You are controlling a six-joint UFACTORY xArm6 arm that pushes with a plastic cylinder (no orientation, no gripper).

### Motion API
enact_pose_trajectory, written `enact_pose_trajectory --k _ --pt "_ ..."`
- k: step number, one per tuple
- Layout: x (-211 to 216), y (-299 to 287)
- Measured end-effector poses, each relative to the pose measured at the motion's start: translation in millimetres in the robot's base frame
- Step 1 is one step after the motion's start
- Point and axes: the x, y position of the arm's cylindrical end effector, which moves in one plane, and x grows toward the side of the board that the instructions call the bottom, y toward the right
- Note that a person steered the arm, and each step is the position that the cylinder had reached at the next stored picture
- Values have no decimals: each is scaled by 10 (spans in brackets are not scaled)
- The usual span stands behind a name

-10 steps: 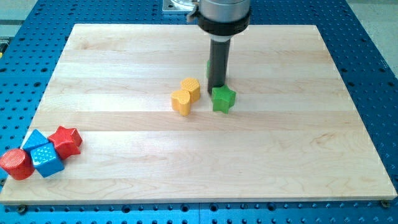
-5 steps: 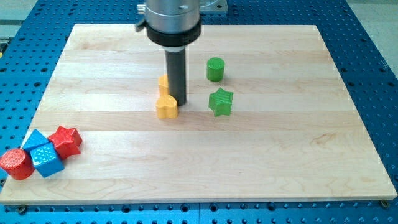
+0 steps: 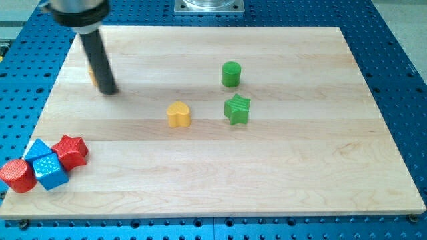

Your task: Move the hexagon to the left center

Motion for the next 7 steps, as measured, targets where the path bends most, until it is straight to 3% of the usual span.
enact_pose_trajectory --k 2,3,5,6,7 --pt "-59 497" --pt "-481 463" --pt "-237 -111" --pt "-583 -54" --pt "-592 -623"
